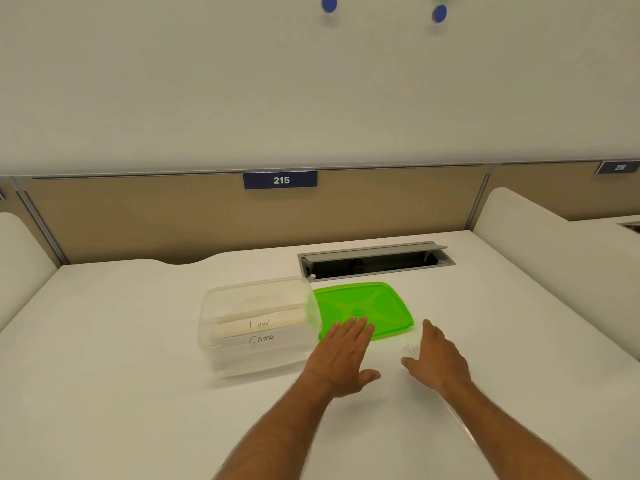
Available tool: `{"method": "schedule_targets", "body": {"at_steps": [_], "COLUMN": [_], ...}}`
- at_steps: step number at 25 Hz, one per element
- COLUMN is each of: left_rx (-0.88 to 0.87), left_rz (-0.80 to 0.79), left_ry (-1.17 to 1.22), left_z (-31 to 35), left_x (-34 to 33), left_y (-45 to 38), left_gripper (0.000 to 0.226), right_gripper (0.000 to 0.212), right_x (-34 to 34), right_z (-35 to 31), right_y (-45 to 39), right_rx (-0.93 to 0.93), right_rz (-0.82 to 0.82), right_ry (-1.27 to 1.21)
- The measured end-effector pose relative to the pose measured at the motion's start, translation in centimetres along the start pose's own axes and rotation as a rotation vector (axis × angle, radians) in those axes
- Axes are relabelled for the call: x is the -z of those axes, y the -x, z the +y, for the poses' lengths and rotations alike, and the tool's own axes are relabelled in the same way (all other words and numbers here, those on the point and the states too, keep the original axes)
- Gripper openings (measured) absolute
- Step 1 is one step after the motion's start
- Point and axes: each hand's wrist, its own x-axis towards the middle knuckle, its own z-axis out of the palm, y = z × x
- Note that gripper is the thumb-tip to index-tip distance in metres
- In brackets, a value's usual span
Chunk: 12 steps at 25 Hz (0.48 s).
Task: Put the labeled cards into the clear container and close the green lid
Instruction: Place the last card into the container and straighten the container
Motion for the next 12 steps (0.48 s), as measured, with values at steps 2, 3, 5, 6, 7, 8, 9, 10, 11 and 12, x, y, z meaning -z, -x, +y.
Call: {"method": "schedule_targets", "body": {"at_steps": [2,3,5,6,7,8,9,10,11,12], "left_rx": [-0.011,-0.016,-0.01,0.001,0.017,0.037,0.059,0.083,0.108,0.132], "left_rz": [-0.067,-0.092,-0.134,-0.157,-0.18,-0.201,-0.214,-0.218,-0.212,-0.199], "left_ry": [0.042,0.063,0.111,0.135,0.158,0.183,0.212,0.246,0.282,0.313], "left_z": [1.3,1.8,2.7,2.9,3.1,3.2,3.3,3.4,3.4,3.4], "left_x": [-0.5,-0.8,-1.1,-1.4,-1.6,-1.8,-2.0,-2.2,-2.4,-2.5], "left_y": [-0.5,-0.6,-0.9,-1.0,-1.0,-1.1,-1.1,-1.1,-1.2,-1.2], "left_gripper": [0.085,0.084,0.083,0.081,0.08,0.078,0.076,0.075,0.075,0.075], "right_gripper": [0.064,0.051,0.034,0.03,0.029,0.03,0.032,0.033,0.034,0.035], "right_x": [0.4,0.5,0.3,0.2,0.1,0.0,-0.1,-0.2,-0.4,-0.6], "right_z": [0.8,0.9,1.3,1.4,1.4,1.3,1.2,1.1,1.0,0.9], "right_y": [0.2,0.3,0.6,0.8,0.9,1.0,1.0,0.9,1.0,1.0], "right_rx": [-0.067,-0.082,-0.09,-0.089,-0.084,-0.076,-0.062,-0.046,-0.033,-0.02], "right_rz": [-0.019,-0.028,-0.039,-0.035,-0.027,-0.016,-0.008,-0.005,-0.011,-0.025], "right_ry": [0.018,0.046,0.092,0.107,0.114,0.116,0.114,0.109,0.097,0.082]}}
